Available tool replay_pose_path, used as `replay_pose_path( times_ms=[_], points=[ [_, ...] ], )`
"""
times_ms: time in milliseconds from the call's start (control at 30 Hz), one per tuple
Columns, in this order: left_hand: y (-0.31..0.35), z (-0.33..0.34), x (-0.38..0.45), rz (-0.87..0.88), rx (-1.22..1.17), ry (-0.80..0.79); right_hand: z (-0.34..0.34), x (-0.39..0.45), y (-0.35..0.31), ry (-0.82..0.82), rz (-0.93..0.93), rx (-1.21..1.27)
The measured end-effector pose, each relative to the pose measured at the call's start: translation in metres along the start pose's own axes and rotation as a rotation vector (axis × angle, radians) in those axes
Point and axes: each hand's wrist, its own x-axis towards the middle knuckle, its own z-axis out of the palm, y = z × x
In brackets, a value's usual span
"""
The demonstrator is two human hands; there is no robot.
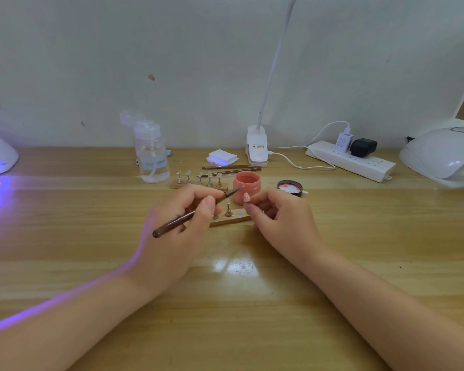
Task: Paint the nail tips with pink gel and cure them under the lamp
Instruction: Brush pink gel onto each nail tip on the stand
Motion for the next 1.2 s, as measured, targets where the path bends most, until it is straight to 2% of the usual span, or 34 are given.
replay_pose_path(
  times_ms=[100, 267, 433, 533, 1000, 1200],
  points=[
    [-0.0012, -0.0003, -0.0021, -0.001, 0.002, -0.037, 0.0001, -0.0003, -0.0005, -0.001, 0.007, 0.029],
    [0.0004, -0.0027, -0.0016, 0.026, -0.018, 0.013, -0.0001, 0.0000, -0.0007, -0.003, 0.018, 0.052],
    [-0.0009, -0.0010, -0.0035, 0.002, -0.017, -0.030, -0.0008, 0.0001, -0.0013, -0.001, 0.015, 0.045],
    [-0.0006, -0.0017, -0.0038, 0.031, -0.036, 0.003, -0.0012, -0.0002, -0.0012, -0.004, 0.022, 0.045],
    [-0.0020, 0.0032, -0.0038, -0.037, -0.036, -0.015, -0.0005, -0.0001, -0.0017, -0.002, 0.013, 0.046],
    [-0.0004, -0.0001, -0.0035, 0.017, -0.064, 0.021, -0.0003, 0.0005, -0.0005, 0.001, 0.020, 0.054]
  ],
)
